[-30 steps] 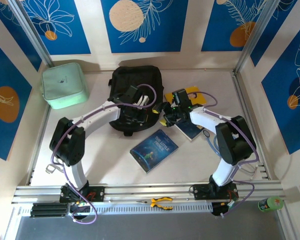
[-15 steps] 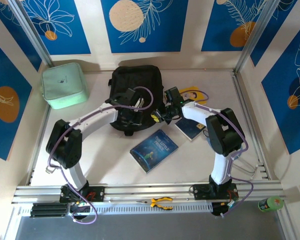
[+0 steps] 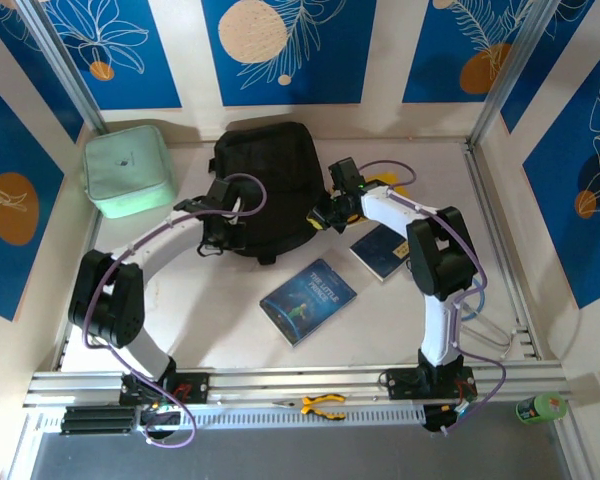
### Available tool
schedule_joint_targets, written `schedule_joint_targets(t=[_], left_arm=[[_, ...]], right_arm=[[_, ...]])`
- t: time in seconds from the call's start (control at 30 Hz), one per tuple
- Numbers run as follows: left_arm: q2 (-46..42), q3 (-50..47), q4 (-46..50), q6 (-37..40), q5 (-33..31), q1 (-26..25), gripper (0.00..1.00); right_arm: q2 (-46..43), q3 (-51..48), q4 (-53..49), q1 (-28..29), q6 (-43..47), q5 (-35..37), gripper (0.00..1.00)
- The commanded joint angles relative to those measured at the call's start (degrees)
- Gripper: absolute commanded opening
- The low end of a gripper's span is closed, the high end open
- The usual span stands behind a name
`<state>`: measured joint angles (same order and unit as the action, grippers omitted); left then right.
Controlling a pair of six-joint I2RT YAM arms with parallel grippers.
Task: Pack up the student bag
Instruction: Unzip the student bag at the top-center of the table.
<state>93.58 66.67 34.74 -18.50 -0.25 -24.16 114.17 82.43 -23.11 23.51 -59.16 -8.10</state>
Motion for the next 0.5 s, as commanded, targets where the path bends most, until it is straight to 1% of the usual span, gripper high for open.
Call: schedule_joint_targets(t=[0.0,0.07,0.13,0.2,0.27,0.33,0.4,0.47], left_arm=[[-0.64,1.55,-1.35,1.79,5.71,-0.78,0.00],[0.28,2.69,-3.79,2.46,10.68,-2.10,0.00],[1.49,4.29,-6.94,2.66,16.94,-3.86,0.00],[2.64,5.75,-10.30,2.22,19.68,-5.57,0.00],[3.98,7.82,-12.04,1.99,20.71,-6.95,0.00],[5.67,9.79,-13.21,1.00,20.31,-7.67,0.00],[7.02,10.83,-14.06,0.15,20.40,-8.05,0.00],[7.79,10.94,-14.91,-0.42,19.92,-8.44,0.00]], right_arm=[[1.66,3.43,0.20,-2.77,3.61,1.93,0.06],[1.29,3.66,1.08,-3.83,3.95,-1.05,0.10],[-0.42,2.32,1.79,-4.57,4.72,-2.43,0.21],[-3.01,0.10,1.78,-5.09,5.02,-2.77,0.33],[-5.76,-2.52,1.10,-5.72,4.49,-3.02,0.43],[-8.43,-5.40,-0.39,-6.14,2.99,-2.71,0.52],[-10.92,-8.58,-0.36,-6.25,1.05,-3.39,0.58],[-13.22,-11.58,0.04,-6.04,-1.47,-3.68,0.62]])
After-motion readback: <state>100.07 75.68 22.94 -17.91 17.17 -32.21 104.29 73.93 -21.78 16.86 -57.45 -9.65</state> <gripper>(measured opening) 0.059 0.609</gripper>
